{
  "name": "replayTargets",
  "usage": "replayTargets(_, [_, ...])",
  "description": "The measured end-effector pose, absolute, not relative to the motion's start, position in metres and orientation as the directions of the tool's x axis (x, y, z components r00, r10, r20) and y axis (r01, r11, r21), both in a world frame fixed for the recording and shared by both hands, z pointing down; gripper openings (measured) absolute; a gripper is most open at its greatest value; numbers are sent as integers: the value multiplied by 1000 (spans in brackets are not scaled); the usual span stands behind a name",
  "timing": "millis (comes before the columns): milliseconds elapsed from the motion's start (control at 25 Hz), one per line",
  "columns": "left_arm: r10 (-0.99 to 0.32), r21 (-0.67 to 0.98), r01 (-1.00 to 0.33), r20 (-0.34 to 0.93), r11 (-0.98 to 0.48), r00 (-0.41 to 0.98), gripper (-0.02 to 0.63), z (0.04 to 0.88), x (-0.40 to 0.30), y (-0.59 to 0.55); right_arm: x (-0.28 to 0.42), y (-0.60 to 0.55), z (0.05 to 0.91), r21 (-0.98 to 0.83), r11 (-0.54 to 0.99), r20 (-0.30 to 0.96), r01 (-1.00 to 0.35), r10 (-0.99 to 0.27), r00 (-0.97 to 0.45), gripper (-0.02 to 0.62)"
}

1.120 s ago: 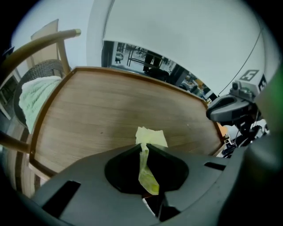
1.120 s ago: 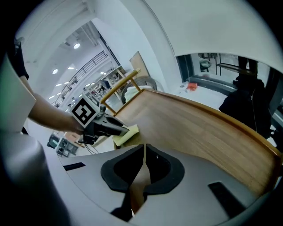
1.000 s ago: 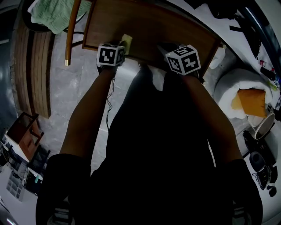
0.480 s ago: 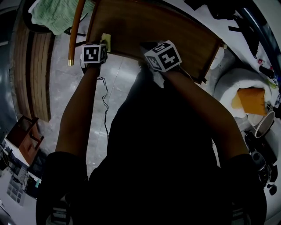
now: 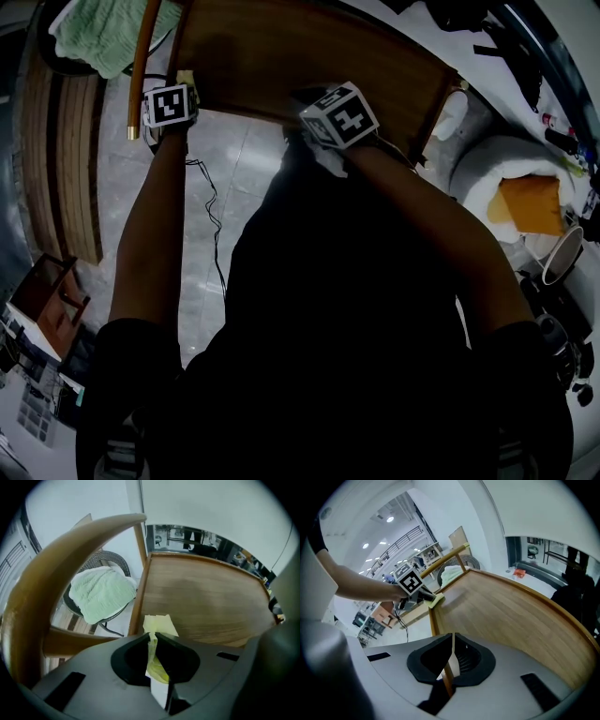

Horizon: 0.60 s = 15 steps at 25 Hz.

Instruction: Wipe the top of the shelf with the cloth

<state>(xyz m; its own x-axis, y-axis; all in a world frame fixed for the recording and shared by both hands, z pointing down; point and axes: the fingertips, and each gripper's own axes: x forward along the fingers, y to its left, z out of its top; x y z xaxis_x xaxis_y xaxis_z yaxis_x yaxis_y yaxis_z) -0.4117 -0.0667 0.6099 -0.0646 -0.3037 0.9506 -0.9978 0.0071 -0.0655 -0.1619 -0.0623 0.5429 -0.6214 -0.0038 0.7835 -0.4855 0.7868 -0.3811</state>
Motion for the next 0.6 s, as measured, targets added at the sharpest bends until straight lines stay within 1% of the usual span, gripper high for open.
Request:
replayTargets(40, [-252,-32,-998,967,47,-43,29,614,-406,-55,-152,-67,542,-383,776,783,-502,-17,-622,28])
replayTargets(80, [-229,-16,-997,973,79,-34,29,615,-404,-49,-142,-72,541,-384,763,781,-520,-33,-624,28])
replayTargets(120, [-253,-21,-995,966,96,-45,29,614,-407,-52,-130,-79,538,-385,748,777,-540,-52,-627,28])
replayTargets(200, [-355,-23,-991,932,135,-70,29,608,-413,-64,-102,-94,533,-388,716,769,-580,-96,-632,28])
replayTargets(320, [-419,79,-977,908,200,-12,29,597,-383,-69,-42,-119,523,-386,659,762,-646,-167,-626,28])
replayTargets(400, [-447,155,-975,892,161,68,29,591,-330,-78,8,-135,519,-383,611,761,-693,-217,-612,28])
replayTargets(600, [-455,323,-944,833,-63,315,29,571,-148,-105,120,-157,510,-377,488,750,-787,-338,-568,28])
